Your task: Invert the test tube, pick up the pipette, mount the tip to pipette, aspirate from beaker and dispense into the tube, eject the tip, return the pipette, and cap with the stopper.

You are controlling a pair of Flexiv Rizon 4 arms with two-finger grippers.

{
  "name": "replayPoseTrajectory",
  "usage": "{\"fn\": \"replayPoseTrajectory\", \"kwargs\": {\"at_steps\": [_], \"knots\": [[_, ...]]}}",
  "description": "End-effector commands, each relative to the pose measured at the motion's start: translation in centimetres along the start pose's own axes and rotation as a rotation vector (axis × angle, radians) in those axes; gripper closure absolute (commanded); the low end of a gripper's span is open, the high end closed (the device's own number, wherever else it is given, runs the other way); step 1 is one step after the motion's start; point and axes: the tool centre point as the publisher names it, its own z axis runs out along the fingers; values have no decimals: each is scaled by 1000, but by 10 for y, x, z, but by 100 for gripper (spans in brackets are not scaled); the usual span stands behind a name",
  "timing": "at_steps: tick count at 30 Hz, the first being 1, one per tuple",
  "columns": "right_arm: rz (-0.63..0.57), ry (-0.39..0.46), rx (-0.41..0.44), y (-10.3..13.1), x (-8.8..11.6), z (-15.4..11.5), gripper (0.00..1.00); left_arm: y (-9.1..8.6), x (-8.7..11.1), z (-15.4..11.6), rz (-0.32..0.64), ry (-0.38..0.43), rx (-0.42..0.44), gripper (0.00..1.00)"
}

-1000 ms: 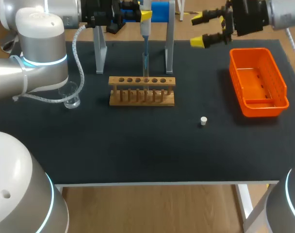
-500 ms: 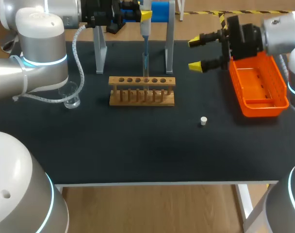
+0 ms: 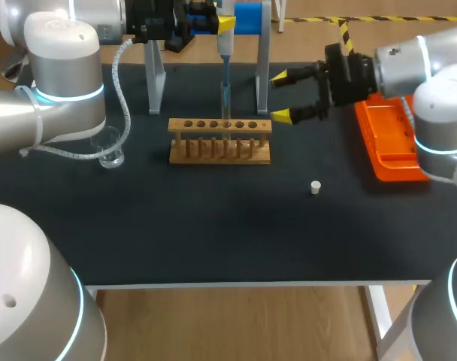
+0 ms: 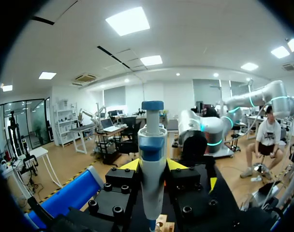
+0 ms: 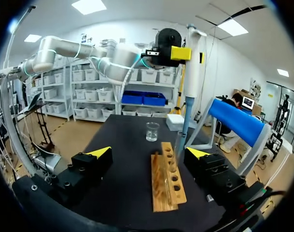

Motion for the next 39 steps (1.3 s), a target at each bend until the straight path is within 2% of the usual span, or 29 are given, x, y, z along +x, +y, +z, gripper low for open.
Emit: {"fn": "replayPoseTrajectory", "kwargs": {"at_steps": [1, 19, 23, 39], "knots": [[-6, 36, 28, -5, -19, 20, 0, -1, -1, 1, -1, 0, -2, 100], [-71, 107, 109, -18, -50, 67, 0, -1, -1, 1, -1, 0, -2, 100], [-88, 115, 131, -16, -48, 71, 0, -1, -1, 1, -1, 0, -2, 100], [-89, 116, 132, -17, -49, 72, 0, -1, -1, 1, -1, 0, -2, 100]]}}
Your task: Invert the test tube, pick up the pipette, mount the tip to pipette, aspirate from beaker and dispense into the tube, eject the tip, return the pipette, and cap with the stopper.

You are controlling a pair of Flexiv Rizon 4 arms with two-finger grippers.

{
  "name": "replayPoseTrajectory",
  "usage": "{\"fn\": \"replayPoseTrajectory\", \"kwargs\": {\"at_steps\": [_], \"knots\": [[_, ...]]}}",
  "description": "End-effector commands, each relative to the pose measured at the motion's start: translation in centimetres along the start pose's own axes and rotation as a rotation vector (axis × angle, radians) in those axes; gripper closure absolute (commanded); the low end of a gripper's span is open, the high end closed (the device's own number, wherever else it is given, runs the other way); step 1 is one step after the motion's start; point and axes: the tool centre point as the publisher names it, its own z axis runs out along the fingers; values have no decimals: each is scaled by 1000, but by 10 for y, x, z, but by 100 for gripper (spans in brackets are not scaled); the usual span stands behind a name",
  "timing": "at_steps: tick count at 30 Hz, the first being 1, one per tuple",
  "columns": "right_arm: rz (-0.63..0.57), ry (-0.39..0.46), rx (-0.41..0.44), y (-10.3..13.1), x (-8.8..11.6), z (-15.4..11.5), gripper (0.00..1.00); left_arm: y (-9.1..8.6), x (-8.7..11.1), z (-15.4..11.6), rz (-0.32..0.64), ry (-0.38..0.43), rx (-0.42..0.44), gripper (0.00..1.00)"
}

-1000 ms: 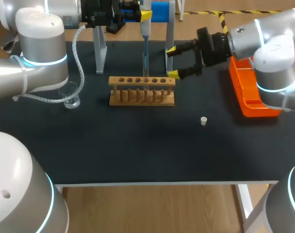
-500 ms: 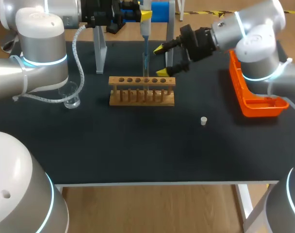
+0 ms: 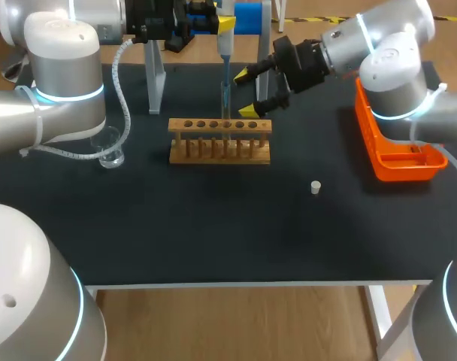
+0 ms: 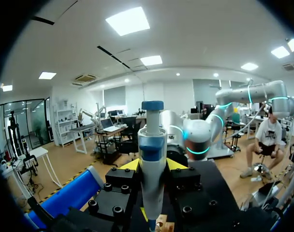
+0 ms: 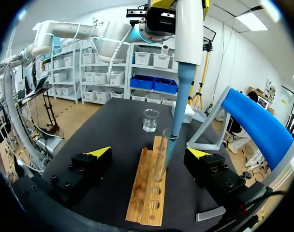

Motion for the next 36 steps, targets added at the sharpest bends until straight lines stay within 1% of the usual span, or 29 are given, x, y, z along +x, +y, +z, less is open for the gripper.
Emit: {"fn": "replayPoseTrajectory", "kwargs": {"at_steps": [1, 36], "knots": [[0, 3, 2, 0, -1, -1, 0, -1, -1, 1, -1, 0, -2, 100], [-10, 5, 9, 1, -2, 2, 0, -1, -1, 1, -1, 0, -2, 100]]}}
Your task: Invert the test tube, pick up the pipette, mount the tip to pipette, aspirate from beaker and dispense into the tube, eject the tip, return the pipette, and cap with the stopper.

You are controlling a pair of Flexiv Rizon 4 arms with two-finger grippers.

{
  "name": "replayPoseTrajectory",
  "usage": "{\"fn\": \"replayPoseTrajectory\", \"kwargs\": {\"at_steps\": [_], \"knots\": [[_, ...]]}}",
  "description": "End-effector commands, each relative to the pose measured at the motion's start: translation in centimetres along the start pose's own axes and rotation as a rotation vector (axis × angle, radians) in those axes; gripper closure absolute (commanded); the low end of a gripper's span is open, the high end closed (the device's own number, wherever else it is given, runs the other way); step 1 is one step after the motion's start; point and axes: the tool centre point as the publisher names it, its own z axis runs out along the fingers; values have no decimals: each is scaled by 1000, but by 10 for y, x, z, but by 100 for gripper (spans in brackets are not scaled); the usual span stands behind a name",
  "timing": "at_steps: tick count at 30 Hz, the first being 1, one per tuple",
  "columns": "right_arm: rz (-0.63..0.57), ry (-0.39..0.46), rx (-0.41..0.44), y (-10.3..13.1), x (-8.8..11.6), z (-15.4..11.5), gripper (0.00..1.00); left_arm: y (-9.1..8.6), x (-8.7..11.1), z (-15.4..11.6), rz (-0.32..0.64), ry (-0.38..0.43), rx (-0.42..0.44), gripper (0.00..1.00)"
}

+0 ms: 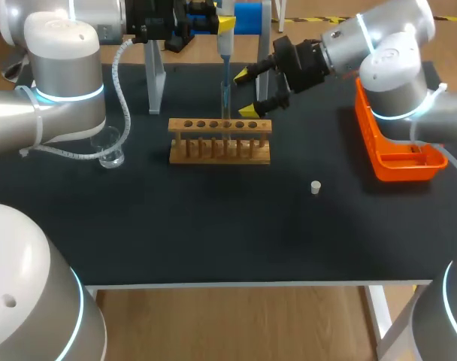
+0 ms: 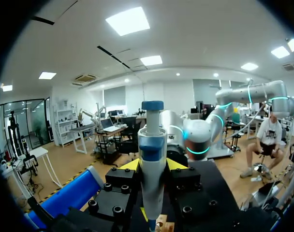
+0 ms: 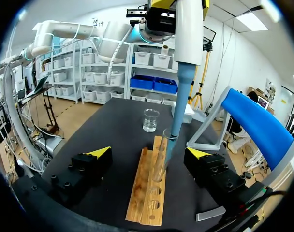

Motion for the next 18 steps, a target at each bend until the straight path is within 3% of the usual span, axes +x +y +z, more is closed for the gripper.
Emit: {"fn": "replayPoseTrajectory", "kwargs": {"at_steps": [1, 18], "knots": [[-7, 5, 7, 1, -2, 2, 0, -1, -1, 1, -1, 0, -2, 100], [-40, -45, 72, -6, -10, 14, 0, -1, -1, 1, -1, 0, -2, 100]]}}
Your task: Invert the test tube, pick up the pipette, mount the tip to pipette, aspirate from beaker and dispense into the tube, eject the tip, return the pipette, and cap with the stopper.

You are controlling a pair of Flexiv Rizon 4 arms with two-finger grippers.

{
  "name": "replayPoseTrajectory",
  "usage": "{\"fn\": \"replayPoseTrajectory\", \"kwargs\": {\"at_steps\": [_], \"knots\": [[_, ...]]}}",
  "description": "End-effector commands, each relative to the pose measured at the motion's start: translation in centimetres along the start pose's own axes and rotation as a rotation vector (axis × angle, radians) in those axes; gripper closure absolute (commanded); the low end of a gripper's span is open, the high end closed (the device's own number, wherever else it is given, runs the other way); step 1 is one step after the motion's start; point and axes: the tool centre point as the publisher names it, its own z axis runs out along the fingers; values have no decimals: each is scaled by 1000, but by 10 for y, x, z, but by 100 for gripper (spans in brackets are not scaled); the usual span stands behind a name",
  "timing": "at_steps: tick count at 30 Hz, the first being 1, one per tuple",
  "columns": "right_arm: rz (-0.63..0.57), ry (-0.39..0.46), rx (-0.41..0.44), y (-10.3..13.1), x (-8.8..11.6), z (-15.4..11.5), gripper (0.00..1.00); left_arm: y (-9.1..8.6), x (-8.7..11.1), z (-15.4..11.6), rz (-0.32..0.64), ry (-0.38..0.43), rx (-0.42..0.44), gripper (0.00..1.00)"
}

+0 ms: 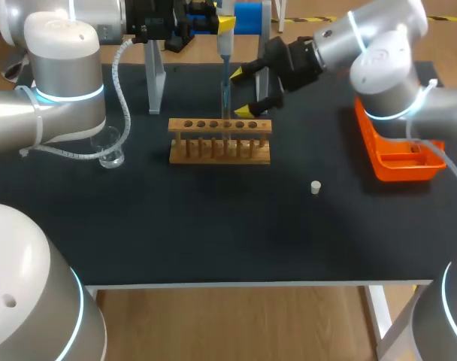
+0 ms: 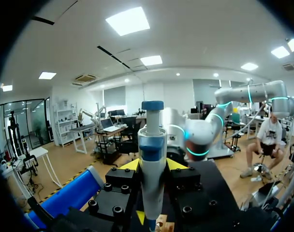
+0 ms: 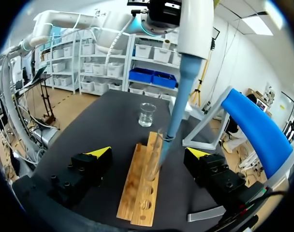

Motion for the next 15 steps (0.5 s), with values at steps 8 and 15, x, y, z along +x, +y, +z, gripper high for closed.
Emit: {"fn": "replayPoseTrajectory", "kwargs": {"at_steps": [8, 15], "knots": [[36, -33, 12, -8, 1, 11, 0, -1, -1, 1, -1, 0, -2, 100], [48, -42, 25, -15, -1, 18, 0, -1, -1, 1, -1, 0, -2, 100]]}}
